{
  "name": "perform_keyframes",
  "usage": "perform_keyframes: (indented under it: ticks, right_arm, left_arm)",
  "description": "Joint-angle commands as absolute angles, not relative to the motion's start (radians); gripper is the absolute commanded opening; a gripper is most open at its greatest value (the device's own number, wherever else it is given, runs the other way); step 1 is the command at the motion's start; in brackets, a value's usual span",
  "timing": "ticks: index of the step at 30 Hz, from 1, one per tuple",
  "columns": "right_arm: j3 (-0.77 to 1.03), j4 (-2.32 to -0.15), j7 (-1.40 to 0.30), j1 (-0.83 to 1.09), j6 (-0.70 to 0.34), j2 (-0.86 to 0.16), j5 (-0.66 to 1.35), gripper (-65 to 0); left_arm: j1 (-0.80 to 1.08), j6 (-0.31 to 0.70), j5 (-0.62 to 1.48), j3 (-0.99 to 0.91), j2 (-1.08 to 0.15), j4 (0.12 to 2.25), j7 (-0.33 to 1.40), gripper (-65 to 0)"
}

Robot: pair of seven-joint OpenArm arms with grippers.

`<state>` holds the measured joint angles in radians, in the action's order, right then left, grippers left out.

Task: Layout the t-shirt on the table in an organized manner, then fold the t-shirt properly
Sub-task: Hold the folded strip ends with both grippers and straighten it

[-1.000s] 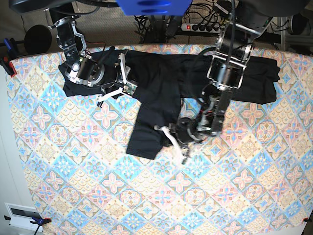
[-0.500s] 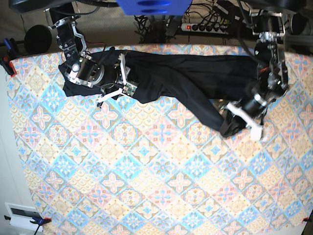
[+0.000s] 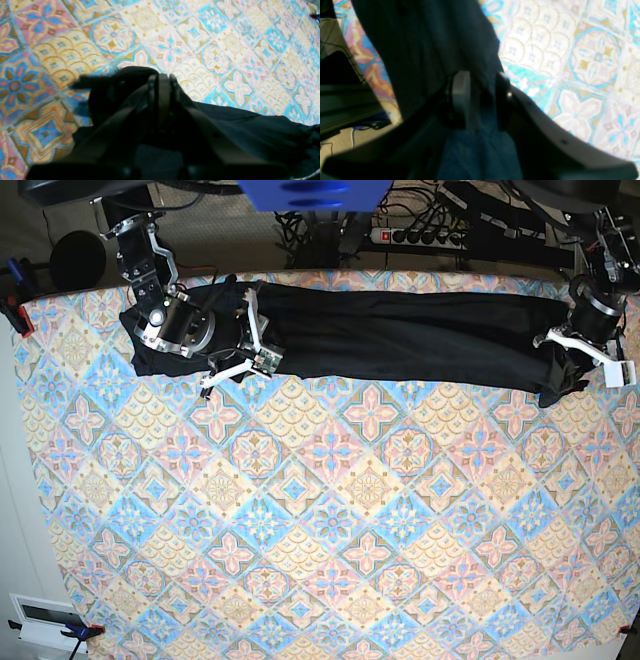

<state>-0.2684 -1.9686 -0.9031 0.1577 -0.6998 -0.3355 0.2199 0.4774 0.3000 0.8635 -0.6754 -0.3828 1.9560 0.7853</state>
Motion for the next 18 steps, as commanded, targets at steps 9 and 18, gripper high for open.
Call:
perform_keyframes:
  ticks: [9,18]
  right_arm:
    - [-0.265,-1.991,-0.885,0.154,-0.698,-0.341,0.234,-48.4]
    - [-0.265,-1.989,-0.885,0.148,-0.698,-0.341,0.234,-48.4]
  left_arm:
    - [0.49,0.302,0.739,-0.639,-0.397,1.969,0.952,-62.7]
    - [0.487,0.305,0.743,-0.773,-0.404,1.954,1.136,-38.2]
